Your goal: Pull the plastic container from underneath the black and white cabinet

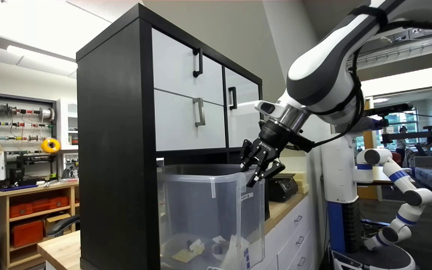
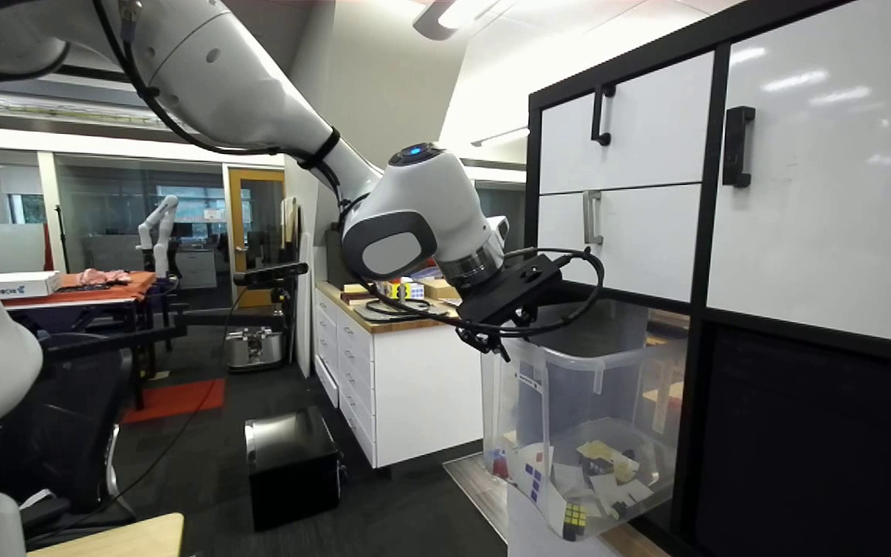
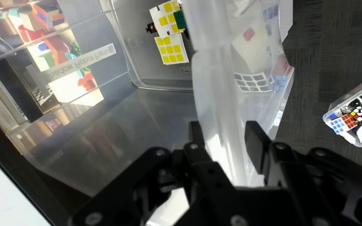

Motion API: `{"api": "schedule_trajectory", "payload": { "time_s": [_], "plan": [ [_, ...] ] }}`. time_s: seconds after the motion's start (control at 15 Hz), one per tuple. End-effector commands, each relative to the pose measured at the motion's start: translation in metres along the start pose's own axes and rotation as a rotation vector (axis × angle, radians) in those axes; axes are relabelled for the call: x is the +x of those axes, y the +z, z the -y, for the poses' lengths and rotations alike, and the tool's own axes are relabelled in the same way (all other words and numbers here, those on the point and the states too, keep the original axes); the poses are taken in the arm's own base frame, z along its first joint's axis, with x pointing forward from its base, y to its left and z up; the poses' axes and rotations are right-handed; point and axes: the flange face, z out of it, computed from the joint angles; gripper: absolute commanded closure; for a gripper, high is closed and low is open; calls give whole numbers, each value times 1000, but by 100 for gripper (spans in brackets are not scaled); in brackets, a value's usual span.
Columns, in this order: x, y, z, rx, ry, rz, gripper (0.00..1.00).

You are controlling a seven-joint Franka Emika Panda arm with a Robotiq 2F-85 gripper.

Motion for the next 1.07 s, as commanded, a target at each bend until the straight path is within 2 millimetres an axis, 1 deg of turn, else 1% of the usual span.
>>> {"api": "schedule_trajectory", "payload": {
  "time_s": [0.0, 0.2, 0.33, 0.4, 0.6, 0.73, 1.0],
  "plan": [
    [-9, -25, 14, 10, 25, -6, 32],
    [-10, -32, 19, 20, 41, 0, 12],
    [-9, -35, 24, 38, 49, 2, 2],
    [-9, -37, 27, 50, 59, 8, 0],
    [-7, -43, 29, 68, 115, 46, 0],
    [-8, -50, 26, 76, 149, 87, 0],
    [-10, -67, 12, 100, 285, 200, 0]
  ]
}}
